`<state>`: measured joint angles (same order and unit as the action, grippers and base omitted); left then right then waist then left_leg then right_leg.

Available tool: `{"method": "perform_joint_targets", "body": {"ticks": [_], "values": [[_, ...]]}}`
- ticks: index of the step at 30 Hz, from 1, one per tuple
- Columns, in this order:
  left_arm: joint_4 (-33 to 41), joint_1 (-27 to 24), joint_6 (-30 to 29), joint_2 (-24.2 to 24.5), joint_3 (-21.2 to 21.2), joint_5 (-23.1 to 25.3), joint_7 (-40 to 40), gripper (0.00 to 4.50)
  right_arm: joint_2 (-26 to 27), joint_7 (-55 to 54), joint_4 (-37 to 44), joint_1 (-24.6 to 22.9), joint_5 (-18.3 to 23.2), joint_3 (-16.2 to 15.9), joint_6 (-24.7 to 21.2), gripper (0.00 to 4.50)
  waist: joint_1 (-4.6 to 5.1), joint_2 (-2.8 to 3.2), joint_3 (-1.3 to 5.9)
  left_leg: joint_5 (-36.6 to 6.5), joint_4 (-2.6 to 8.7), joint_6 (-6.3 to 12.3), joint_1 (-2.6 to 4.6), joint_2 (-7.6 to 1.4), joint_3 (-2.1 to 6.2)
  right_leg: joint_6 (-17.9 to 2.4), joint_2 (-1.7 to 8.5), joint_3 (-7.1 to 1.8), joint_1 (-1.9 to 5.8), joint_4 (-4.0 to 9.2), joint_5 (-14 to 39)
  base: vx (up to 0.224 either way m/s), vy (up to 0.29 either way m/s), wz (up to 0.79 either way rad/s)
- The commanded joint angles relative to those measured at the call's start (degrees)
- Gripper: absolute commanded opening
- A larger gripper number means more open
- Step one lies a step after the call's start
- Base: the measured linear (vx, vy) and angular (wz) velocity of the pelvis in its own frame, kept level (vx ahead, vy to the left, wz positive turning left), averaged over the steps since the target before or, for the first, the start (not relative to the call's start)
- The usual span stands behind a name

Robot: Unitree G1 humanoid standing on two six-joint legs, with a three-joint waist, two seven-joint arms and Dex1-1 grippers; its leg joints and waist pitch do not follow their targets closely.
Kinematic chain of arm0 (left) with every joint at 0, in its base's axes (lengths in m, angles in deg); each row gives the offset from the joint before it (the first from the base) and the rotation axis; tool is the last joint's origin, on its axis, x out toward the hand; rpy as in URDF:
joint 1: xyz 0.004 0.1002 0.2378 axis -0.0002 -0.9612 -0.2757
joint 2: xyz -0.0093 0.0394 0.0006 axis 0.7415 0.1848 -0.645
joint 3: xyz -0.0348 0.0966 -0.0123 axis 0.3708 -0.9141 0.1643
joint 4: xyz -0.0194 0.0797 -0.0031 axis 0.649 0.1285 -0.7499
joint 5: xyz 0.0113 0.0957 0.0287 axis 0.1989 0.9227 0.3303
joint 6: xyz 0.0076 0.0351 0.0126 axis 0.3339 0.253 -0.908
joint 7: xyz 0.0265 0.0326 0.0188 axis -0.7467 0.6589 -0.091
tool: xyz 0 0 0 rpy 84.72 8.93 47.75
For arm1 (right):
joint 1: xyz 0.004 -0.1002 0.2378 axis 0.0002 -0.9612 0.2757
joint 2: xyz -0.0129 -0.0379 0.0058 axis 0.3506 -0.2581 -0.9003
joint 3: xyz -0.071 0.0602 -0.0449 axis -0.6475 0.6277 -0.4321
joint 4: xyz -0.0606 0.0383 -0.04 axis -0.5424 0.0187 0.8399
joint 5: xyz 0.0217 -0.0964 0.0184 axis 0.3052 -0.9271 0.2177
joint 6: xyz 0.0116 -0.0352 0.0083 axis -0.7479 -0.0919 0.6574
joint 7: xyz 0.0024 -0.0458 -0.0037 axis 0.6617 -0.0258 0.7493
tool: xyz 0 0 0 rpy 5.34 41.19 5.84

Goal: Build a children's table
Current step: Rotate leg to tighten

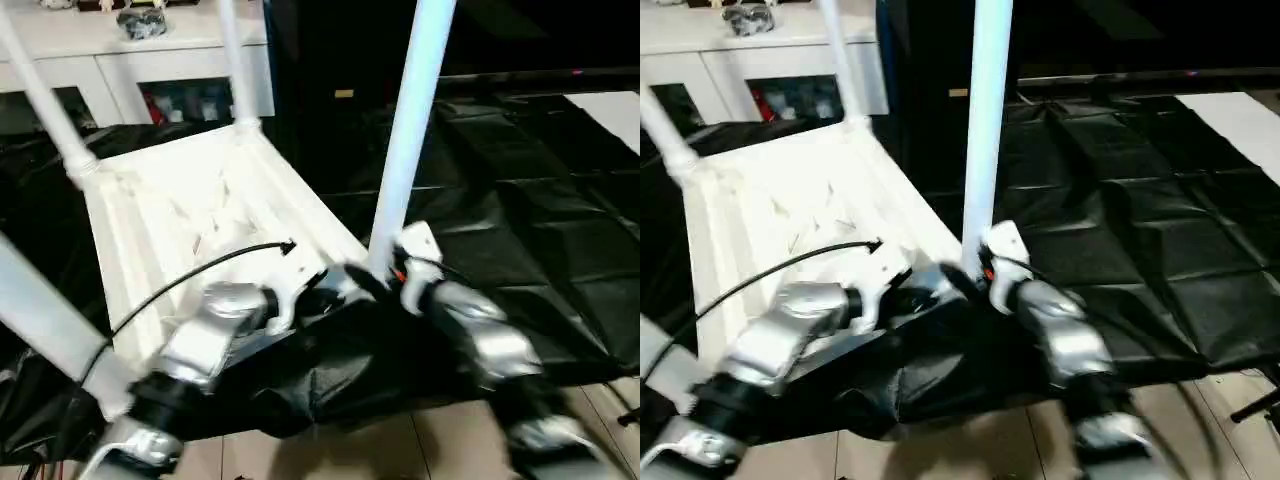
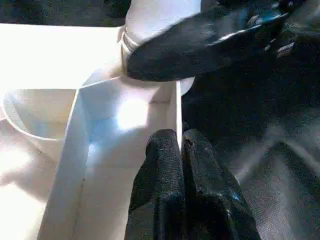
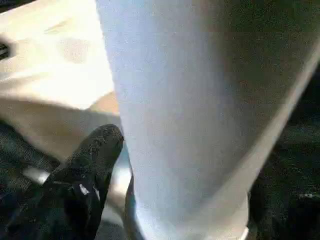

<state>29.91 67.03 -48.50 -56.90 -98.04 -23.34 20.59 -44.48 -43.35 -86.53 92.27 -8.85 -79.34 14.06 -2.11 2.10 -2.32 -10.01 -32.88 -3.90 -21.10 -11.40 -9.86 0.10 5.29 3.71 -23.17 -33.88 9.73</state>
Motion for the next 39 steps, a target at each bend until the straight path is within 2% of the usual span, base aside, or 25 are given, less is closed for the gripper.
{"method": "perform_joint_targets", "body": {"ticks": [1,2,3,6,7,8,9,13,14,18,20,25,28,30,32,35,37,39], "values": [[1.6,1.1,1.9,0.7,-1.5,-1.0,3.3,0.00,-0.9,11.2,5.4,-2.0,3.3,-5.9,-2.0,3.69,-0.51,-0.12,3.22,-16.3,3.78,3.21,0.38,-1.30,-0.01,-12.3,2.00,-2.02,2.78,4.20,12.5,0.000,0.000,0.00],[1.6,1.1,1.9,0.7,-1.5,-1.0,3.3,0.00,-0.9,11.2,5.4,-2.0,3.3,-5.9,-2.0,3.69,-0.67,-0.11,3.22,-16.1,3.78,3.27,0.38,-1.34,-0.02,-12.5,2.06,-2.04,2.73,4.13,12.3,0.000,0.000,0.00],[1.6,1.2,2.3,1.7,-1.7,-1.1,4.8,0.00,-3.0,14.6,7.3,-2.9,4.2,-6.8,-3.1,3.69,-1.09,-0.14,3.15,-15.8,3.86,3.12,0.35,-1.33,-0.04,-12.8,2.12,-1.97,2.82,4.18,12.9,0.000,0.000,0.00],[1.4,1.6,2.6,3.0,-2.0,-1.2,6.5,0.00,-5.7,19.1,9.2,-4.0,4.9,-7.9,-4.4,3.69,-1.56,-0.20,3.08,-16.4,3.89,2.77,0.58,-1.46,-0.11,-12.6,2.18,-2.05,2.61,4.22,14.3,0.000,0.000,0.00],[1.5,1.8,2.8,4.3,-2.4,-1.4,8.7,0.00,-8.2,22.6,10.9,-4.8,5.4,-9.1,-6.0,3.69,-1.81,-0.20,3.00,-17.0,3.99,2.44,0.64,-1.50,-0.08,-12.3,2.21,-2.07,2.63,4.35,15.6,0.000,0.000,0.00],[1.5,1.9,2.9,4.7,-2.4,-1.4,9.3,0.00,-8.7,23.5,11.3,-5.0,5.5,-9.3,-6.8,3.69,-2.02,-0.46,2.99,-16.8,3.97,2.55,0.59,-1.56,-0.11,-12.1,2.25,-2.12,2.67,4.22,15.8,0.000,0.000,0.00],[1.4,1.9,3.1,5.0,-2.5,-1.4,10.0,0.00,-9.1,24.0,11.6,-5.0,5.5,-9.4,-7.5,3.55,-2.10,-0.35,2.97,-16.6,4.00,2.41,0.50,-1.54,-0.10,-12.0,2.31,-2.13,2.66,4.26,16.3,0.000,0.000,0.00],[0.8,2.4,3.8,5.6,-2.7,-1.7,10.9,0.00,-8.8,23.8,12.5,-4.7,5.9,-8.8,-8.6,3.35,-2.18,-0.47,2.99,-16.7,3.98,1.75,0.53,-1.45,-0.03,-11.4,2.48,-2.12,2.58,4.39,17.9,0.000,0.000,0.00],[0.8,2.4,3.9,5.6,-2.7,-1.7,10.9,0.00,-8.7,23.7,12.6,-4.6,5.8,-8.8,-8.6,3.17,-2.17,-0.49,3.01,-16.6,3.96,1.66,0.49,-1.44,-0.03,-11.3,2.48,-2.12,2.60,4.38,17.9,0.000,0.000,0.00],[0.5,2.5,4.1,5.3,-2.8,-1.6,10.8,0.00,-8.6,23.7,12.7,-4.7,5.8,-8.9,-8.6,3.02,-2.21,-0.72,3.13,-15.3,3.89,1.75,0.42,-1.45,-0.04,-11.4,2.44,-2.09,2.69,4.21,16.7,0.000,0.000,0.00],[0.8,2.1,4.0,4.9,-2.8,-1.8,10.7,0.00,-8.7,23.9,13.5,-5.1,6.1,-9.1,-9.3,2.75,-2.30,-0.72,3.19,-14.0,3.79,2.09,0.31,-1.43,-0.07,-11.9,2.36,-2.09,2.76,3.96,14.7,0.000,0.000,0.00],[1.3,1.1,3.9,4.7,-2.6,-1.8,9.8,0.00,-8.2,23.6,13.9,-5.9,6.0,-8.8,-10.0,2.65,-2.59,-0.72,3.21,-13.9,3.71,2.24,0.44,-1.45,-0.15,-11.8,2.42,-2.11,2.73,3.98,15.1,0.000,0.000,0.00],[1.3,0.6,3.2,3.6,-1.7,-1.7,7.2,0.00,-6.1,19.7,12.2,-6.3,5.5,-7.3,-8.5,2.64,-2.68,-0.88,3.17,-14.0,3.72,2.03,0.40,-1.45,-0.17,-11.4,2.50,-2.14,2.67,4.09,16.0,0.000,0.000,0.00],[1.0,0.7,2.3,2.0,-1.0,-1.5,4.3,0.00,-3.1,12.8,8.1,-5.3,4.1,-5.0,-7.5,2.63,-2.59,-0.85,3.10,-14.6,3.79,1.78,0.43,-1.41,-0.16,-11.3,2.51,-2.11,2.56,4.20,17.0,0.000,0.000,0.00],[0.1,1.2,1.3,-0.6,-0.2,-0.8,0.0,0.00,1.1,1.2,1.1,-2.8,1.6,-1.6,-6.9,2.63,-1.54,-0.95,2.63,-18.5,4.19,-0.24,0.35,-1.04,0.20,-8.8,2.63,-1.65,2.35,4.96,25.8,-0.027,0.000,-0.04],[-0.9,1.8,0.4,-3.2,0.1,-0.3,-3.5,0.00,4.3,-6.6,-3.1,-1.0,1.0,0.9,-7.0,2.63,-0.31,-0.82,2.58,-20.9,4.27,-0.96,0.26,-0.88,0.64,-6.1,2.63,-1.43,2.22,5.63,30.8,-0.036,0.002,-0.06],[-1.3,2.0,-0.1,-4.4,0.1,-0.2,-4.7,0.00,5.3,-8.9,-4.3,-0.4,0.5,1.2,-6.6,2.62,0.13,-0.94,2.56,-21.9,4.14,-0.80,0.45,-0.71,0.67,-5.3,2.59,-1.28,1.97,6.12,32.7,0.000,0.000,0.00],[-2.1,2.7,-0.7,-7.1,0.0,0.3,-7.4,0.00,7.9,-14.3,-7.1,1.1,-1.0,1.6,-5.7,2.62,0.32,-0.97,2.60,-21.9,4.16,-0.44,0.43,-0.81,0.66,-5.4,2.55,-1.31,1.77,6.21,32.0,0.000,0.000,0.00]]}}
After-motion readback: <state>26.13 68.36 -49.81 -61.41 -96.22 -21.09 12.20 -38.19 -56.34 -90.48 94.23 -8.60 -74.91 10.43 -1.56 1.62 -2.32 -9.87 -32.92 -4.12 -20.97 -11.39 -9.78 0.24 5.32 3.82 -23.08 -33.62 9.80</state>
